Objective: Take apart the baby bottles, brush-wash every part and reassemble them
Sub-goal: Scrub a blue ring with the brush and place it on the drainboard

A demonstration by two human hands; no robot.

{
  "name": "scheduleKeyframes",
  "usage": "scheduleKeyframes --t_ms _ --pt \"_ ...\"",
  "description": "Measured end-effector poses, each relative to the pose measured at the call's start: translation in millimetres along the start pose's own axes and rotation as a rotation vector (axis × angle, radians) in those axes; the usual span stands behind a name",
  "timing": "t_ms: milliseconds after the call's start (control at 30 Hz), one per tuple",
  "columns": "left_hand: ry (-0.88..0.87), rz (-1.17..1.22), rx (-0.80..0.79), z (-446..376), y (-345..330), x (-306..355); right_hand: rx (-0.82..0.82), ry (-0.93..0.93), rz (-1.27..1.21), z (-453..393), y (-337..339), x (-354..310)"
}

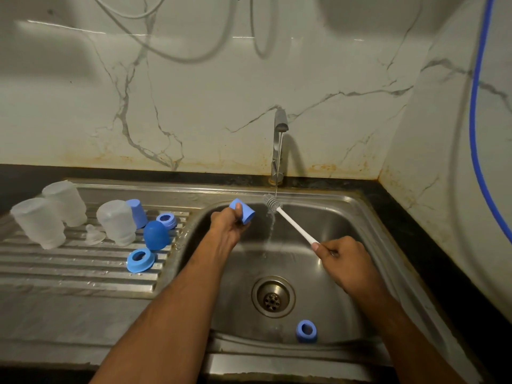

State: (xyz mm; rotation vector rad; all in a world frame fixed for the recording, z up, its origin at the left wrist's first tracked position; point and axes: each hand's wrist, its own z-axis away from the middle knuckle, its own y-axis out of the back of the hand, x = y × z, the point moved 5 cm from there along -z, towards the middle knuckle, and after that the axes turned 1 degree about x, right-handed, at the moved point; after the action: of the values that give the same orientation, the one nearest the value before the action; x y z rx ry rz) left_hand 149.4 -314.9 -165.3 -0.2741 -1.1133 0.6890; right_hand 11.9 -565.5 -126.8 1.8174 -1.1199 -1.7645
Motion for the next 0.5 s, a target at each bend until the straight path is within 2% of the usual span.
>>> scheduleKeyframes --t_ms 200,300,400,500 --pt "0.021 -0.087 -0.09 7 -13 -10 -0.091 0.03 0.005 6 -13 -17" --pt "0.027 -0.156 -0.144 16 -24 -14 -0.079 0.035 -0.039 3 -17 -24" --pt "0.014 -0.169 -0.132 22 -26 -12 -0.07 0.026 -0.065 -3 -17 -30" --pt "0.012 -0.039 -0.063 13 -15 1 -0.118 0.031 -0.068 0 -20 -28"
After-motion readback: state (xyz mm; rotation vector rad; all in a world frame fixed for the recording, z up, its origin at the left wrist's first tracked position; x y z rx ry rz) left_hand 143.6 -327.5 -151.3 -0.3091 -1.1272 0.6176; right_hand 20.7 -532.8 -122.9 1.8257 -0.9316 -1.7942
